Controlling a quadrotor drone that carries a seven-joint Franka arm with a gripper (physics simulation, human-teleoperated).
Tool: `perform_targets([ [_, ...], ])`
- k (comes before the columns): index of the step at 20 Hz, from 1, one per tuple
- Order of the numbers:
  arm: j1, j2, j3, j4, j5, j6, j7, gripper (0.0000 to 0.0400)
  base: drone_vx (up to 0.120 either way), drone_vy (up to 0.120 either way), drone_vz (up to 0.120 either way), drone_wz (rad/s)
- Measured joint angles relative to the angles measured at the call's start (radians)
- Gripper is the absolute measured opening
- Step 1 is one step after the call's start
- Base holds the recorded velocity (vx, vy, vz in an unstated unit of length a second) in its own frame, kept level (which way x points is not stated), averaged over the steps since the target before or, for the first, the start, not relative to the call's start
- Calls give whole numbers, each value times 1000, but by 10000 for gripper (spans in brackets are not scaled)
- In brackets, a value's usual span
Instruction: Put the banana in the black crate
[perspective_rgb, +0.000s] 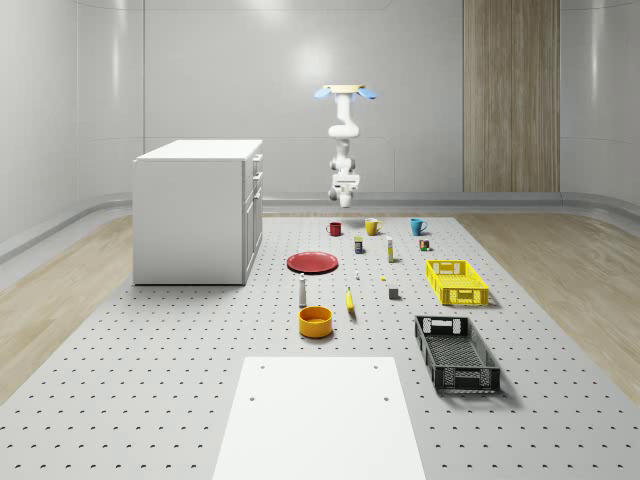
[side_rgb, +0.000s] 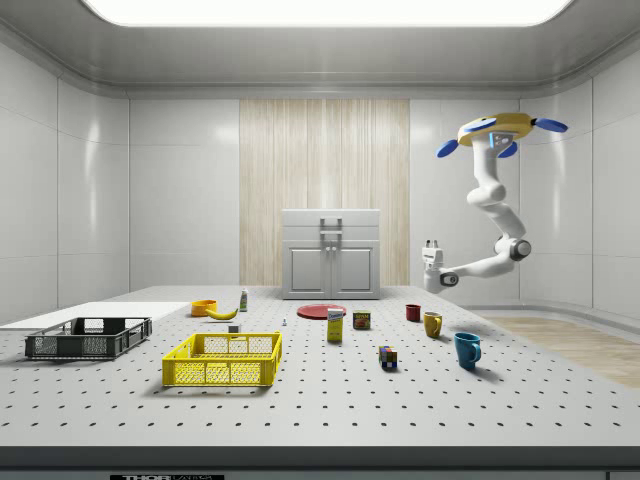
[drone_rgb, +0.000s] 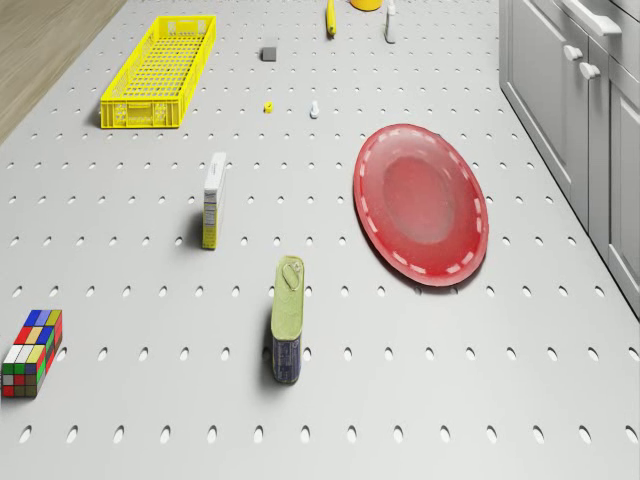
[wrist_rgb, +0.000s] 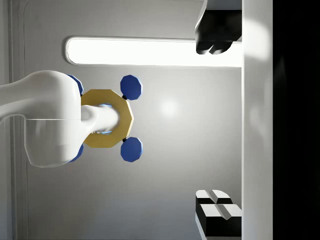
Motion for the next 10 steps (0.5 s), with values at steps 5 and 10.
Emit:
perform_targets([
  [5, -4, -3, 11, -3, -16, 4, 2, 400, 120, -120, 0, 0],
  [10, -12, -6, 38, -7, -53, 8, 7, 400, 120, -80, 0, 0],
])
